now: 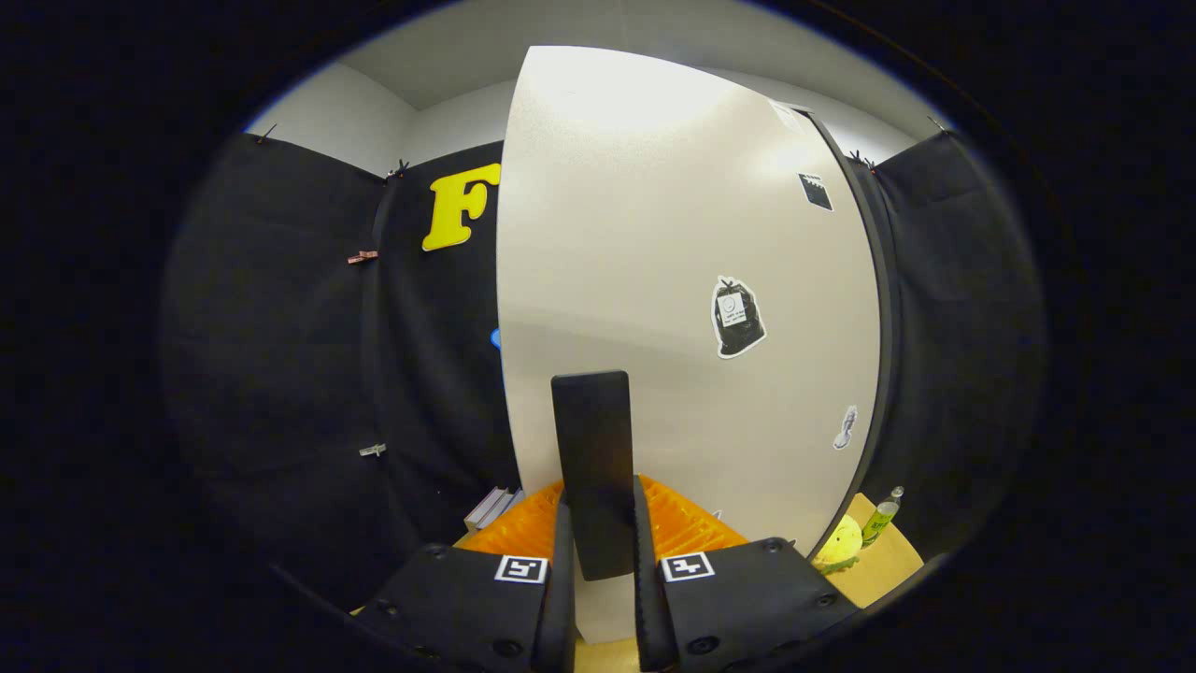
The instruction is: Open the shoe cabinet door, grab the shoes and put them into the shoe cabinet, then close the shoe cabinet door.
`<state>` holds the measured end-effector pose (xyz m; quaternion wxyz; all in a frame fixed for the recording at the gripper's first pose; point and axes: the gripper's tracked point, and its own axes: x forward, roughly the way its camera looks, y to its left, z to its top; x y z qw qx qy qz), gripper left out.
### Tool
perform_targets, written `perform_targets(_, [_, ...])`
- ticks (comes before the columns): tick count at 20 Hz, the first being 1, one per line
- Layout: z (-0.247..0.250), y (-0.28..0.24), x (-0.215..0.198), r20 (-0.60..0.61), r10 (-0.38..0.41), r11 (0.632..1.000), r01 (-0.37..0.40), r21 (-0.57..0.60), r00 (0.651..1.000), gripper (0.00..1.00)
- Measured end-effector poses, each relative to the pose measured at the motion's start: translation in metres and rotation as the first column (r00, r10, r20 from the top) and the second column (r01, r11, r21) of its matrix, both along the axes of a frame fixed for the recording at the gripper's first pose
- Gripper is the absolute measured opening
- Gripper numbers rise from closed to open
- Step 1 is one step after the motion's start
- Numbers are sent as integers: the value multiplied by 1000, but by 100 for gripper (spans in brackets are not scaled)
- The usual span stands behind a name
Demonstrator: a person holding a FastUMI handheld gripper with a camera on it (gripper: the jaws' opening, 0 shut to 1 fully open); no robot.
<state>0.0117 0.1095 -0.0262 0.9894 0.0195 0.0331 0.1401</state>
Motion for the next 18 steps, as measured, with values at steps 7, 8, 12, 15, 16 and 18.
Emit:
perform_targets(7, [6, -53, -50, -10, 23, 1000, -23, 20, 1000, 29])
perform_targets(8, [7, -65, -57, -6, 17, 999, -17, 30, 1000, 29])
perform_targets(12, [11, -105, -79, 5, -9, 1000, 9, 22, 1000, 29])
perform_targets(15, [13, -130, -91, -6, -31, 999, 31, 10, 1000, 29])
perform_targets(16, [15, -138, -93, -9, -40, 999, 40, 9, 999, 28])
perform_targets(18, [16, -154, -97, -20, -57, 998, 57, 12, 998, 28])
